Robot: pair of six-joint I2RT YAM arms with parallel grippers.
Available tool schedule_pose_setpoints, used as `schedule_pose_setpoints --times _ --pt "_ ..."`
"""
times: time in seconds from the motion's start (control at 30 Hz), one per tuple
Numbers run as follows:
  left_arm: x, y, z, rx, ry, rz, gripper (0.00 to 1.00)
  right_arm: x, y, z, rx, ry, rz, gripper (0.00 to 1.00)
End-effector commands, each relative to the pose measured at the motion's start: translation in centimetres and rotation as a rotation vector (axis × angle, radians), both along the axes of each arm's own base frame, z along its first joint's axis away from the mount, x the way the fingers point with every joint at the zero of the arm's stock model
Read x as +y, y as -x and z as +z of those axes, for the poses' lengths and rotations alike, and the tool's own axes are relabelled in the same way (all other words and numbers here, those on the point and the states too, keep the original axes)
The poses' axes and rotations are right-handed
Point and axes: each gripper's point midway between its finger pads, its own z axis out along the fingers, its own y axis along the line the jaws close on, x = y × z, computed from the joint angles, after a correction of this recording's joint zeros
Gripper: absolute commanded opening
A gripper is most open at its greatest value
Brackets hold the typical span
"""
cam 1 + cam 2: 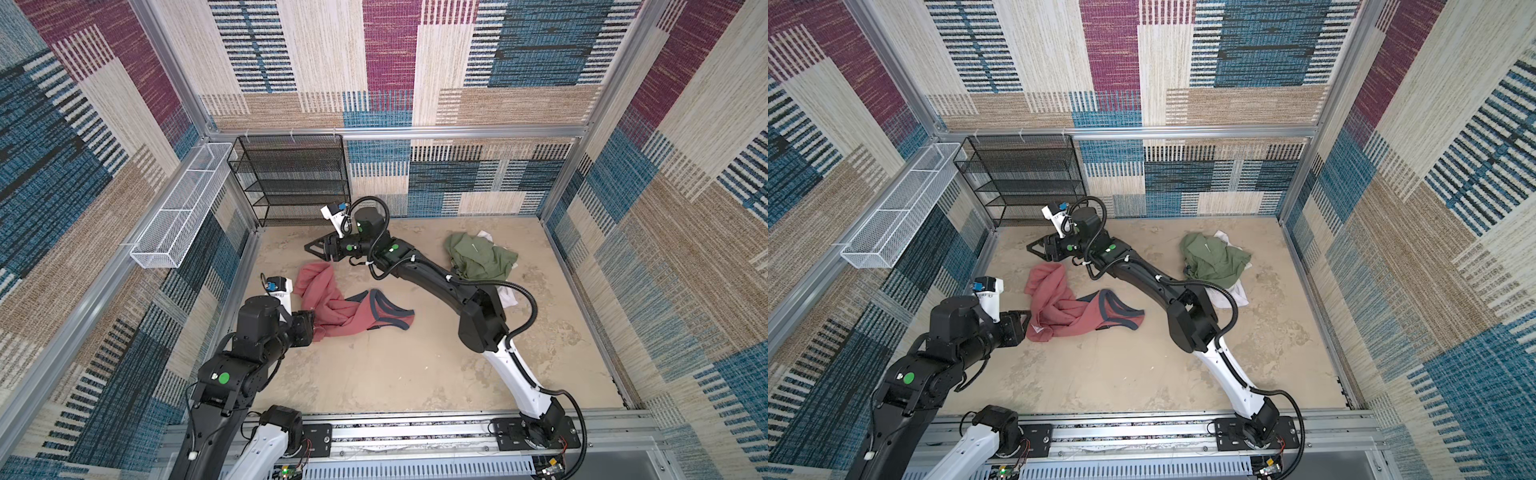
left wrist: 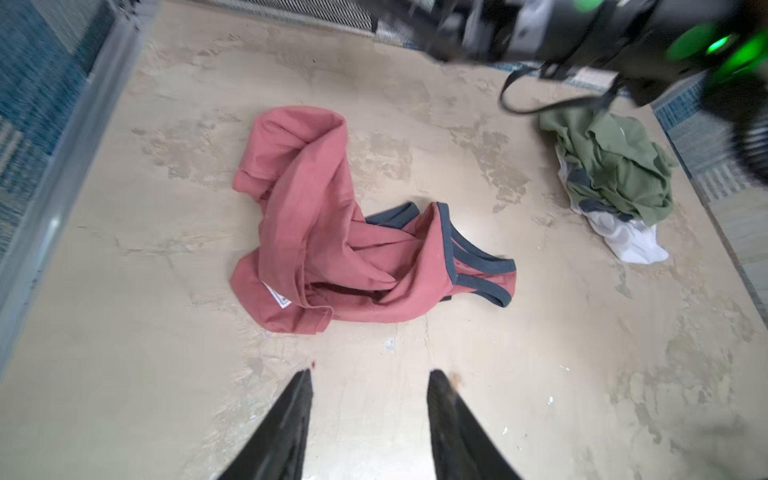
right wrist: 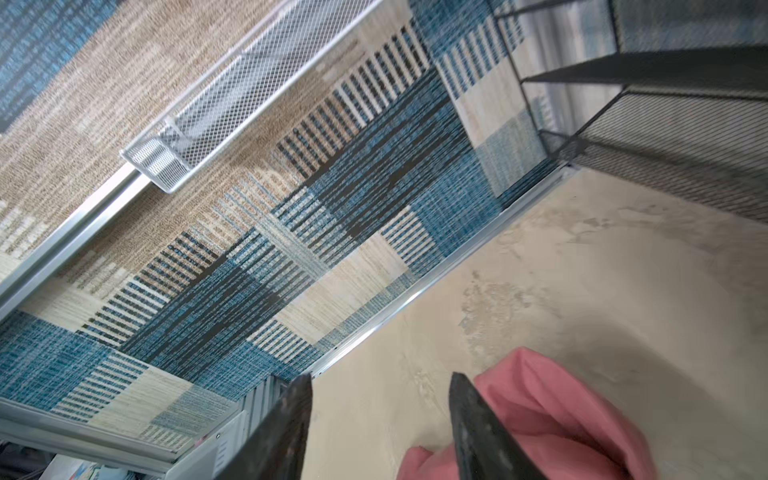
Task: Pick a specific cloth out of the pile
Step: 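Release the tank top with the right gripper while the left gripper reaches it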
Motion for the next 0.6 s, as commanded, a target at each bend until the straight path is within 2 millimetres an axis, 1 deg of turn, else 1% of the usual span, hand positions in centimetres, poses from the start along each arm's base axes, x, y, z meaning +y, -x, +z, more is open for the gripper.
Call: schedule_pose_setpoints --times 0.0,0.07,0.17,0.23,0.3,0.33,0.43,0.5,0.57 --pt "-2.0 -1.6 0.1 -0.017 0.089 -0.043 0.49 -2.8 0.1 3.1 -0.094 -0.022 -0.073 0.57" --pt "-2.5 -2.3 -0.4 -0.007 0.095 -0.057 0.5 -5.2 0.1 3.1 -0.096 -0.017 -0.128 0.57" --pt "-3.6 -3.2 -1.4 0.012 0.103 -0.086 0.51 -9.3 0.7 2.3 -0.092 -0.007 -0.213 0.59" --pt "-4.7 -3.9 -2.1 0.029 0.109 -0.112 0.52 -12.4 0.9 0.9 -0.067 0.016 -0.279 0.59" --pt "-5.7 -4.5 -3.1 0.047 0.102 -0.132 0.53 -15.5 1.3 0.0 -0.054 0.036 -0.349 0.6" --pt "-6.3 -4.8 -3.6 0.054 0.1 -0.143 0.53 -17.1 1.5 -0.1 -0.054 0.04 -0.387 0.6" --pt "-8.6 -5.6 -4.6 0.07 0.085 -0.187 0.53 -21.0 2.3 -0.9 -0.04 0.058 -0.462 0.62" --pt "-10.3 -5.9 -5.3 0.085 0.067 -0.224 0.53 -23.0 2.9 -0.7 -0.041 0.058 -0.496 0.62" --pt "-12.0 -6.3 -6.3 0.102 0.038 -0.252 0.53 -24.9 3.2 -1.0 -0.034 0.071 -0.535 0.63"
